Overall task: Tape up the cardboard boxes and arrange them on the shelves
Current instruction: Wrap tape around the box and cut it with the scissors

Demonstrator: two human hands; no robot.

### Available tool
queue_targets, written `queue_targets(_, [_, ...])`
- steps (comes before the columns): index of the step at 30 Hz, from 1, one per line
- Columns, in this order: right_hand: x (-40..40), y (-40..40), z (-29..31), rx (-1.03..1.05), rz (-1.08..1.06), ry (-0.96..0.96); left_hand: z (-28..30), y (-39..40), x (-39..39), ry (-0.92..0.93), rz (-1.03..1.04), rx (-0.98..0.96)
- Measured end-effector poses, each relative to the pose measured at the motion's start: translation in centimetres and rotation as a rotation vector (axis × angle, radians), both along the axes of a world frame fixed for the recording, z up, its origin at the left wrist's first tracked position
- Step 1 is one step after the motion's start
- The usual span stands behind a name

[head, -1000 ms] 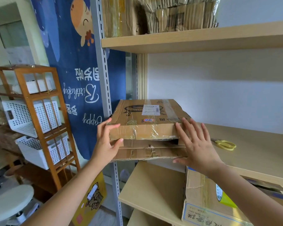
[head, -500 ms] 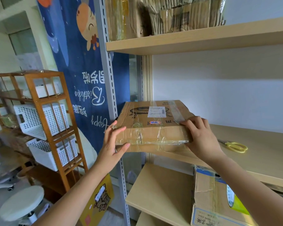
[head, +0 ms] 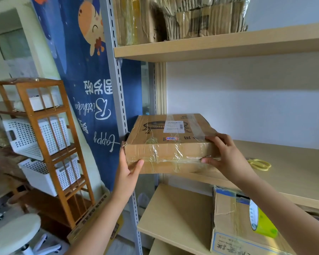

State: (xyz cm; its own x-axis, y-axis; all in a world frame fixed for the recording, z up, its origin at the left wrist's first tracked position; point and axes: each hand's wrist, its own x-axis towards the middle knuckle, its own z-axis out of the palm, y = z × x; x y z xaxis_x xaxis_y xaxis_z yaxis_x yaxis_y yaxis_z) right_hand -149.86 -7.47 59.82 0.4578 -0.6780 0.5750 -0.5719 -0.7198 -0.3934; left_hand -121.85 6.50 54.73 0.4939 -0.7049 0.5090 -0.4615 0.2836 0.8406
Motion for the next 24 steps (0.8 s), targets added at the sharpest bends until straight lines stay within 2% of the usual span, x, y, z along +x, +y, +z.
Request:
queue_targets(3, [-1.5, 1.8, 0.1, -0.1, -0.121, 0.09, -0.1, -0.3, -0.7, -0.006, 0.002, 0.006])
queue_targets(8, [-2.5, 2.7, 0.7, -0.216, -0.316, 0.31, -0.3, -2.6, -1.7, 0.117, 0.026, -0.069])
queue_targets(12, [-2.3, 2.5, 0.8, -0.377, -0.375, 0.511, 0.3, -4.5, -1.0, 0.216, -0.043, -0.042])
queue_targets(15, [-2.0, 1.4, 0.9, -0.496, -0.381, 0.544, 0.5, -6.0, 0.2, 0.262, -0.087, 0.005])
queue_targets(17, [-1.9, 0.8, 1.1, -0.53, -0.369, 0.558, 0.3, -6.5, 0.6, 0.224, -0.112, 0.038])
queue_targets(24, [-0.7, 0.7, 0.3, -0.452, -0.498, 0.423, 0.0, -7.7, 0.5, 0.044, 0.009, -0.012])
